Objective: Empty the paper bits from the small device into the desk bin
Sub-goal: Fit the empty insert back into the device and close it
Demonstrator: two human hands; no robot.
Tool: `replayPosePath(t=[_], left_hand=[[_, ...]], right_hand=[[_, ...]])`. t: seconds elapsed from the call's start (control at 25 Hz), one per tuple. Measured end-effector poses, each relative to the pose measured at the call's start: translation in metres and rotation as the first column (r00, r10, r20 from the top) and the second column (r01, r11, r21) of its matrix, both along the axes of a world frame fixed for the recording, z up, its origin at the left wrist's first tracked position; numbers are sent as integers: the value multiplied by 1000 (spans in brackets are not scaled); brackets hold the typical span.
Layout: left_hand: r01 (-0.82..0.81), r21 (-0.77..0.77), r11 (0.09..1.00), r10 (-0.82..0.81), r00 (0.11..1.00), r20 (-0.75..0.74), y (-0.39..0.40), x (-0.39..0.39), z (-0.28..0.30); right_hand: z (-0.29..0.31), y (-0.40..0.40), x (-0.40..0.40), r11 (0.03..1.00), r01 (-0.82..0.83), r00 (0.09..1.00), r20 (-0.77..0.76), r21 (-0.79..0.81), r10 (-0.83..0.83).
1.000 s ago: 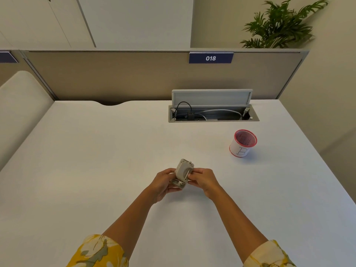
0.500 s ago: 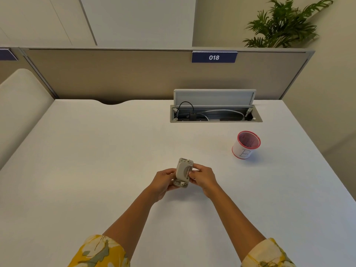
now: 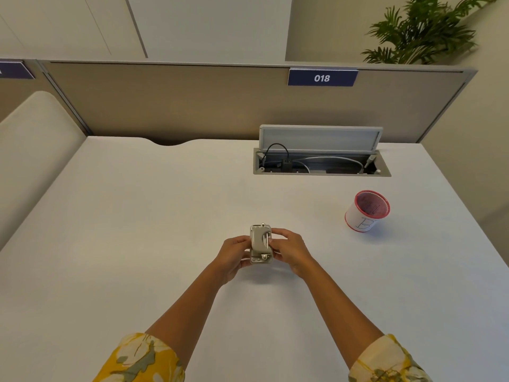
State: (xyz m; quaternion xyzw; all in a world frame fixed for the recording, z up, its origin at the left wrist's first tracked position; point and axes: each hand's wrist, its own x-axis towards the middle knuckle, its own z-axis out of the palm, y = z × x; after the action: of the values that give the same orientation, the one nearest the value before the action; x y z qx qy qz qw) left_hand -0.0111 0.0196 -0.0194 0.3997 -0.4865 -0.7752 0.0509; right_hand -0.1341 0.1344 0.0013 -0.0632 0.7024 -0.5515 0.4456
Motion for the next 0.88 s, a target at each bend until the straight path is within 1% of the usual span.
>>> replayPosePath(t=[0.16,0.24,0.36,0.48,0.64,0.72,0.8,0.88], left_hand=[[-144,12,990,144,990,-13,-11,-1,-3],[-215,25,976,216,976,-10,-16,-1,-6],[-257,26,966,257,966,-7,-27,-1,-11],[-287,15,958,287,958,-2,-42,-4,-14],[-325,20,945,325,946,-6,-64,-10,-15],[-319,-12,948,319,948,9,-78,-12,-13],[-255,-55,965,257,966,31,-91,-14,-9],[-152,-90,984,158,985,63,-108,-14,-3]], right_hand=[[1,-20,3,998,50,994,-97,35,-46],[0,-31,5,999,-12,980,-198,38,19],[3,-45,8,981,-188,931,-310,45,192],[1,-61,6,974,-213,911,-347,70,224],[-3,-89,1,967,-228,891,-375,116,255],[0,-105,-3,962,-249,895,-354,111,272],[4,-120,-11,956,-271,905,-310,109,292],[4,-136,-22,941,-324,909,-242,98,338]])
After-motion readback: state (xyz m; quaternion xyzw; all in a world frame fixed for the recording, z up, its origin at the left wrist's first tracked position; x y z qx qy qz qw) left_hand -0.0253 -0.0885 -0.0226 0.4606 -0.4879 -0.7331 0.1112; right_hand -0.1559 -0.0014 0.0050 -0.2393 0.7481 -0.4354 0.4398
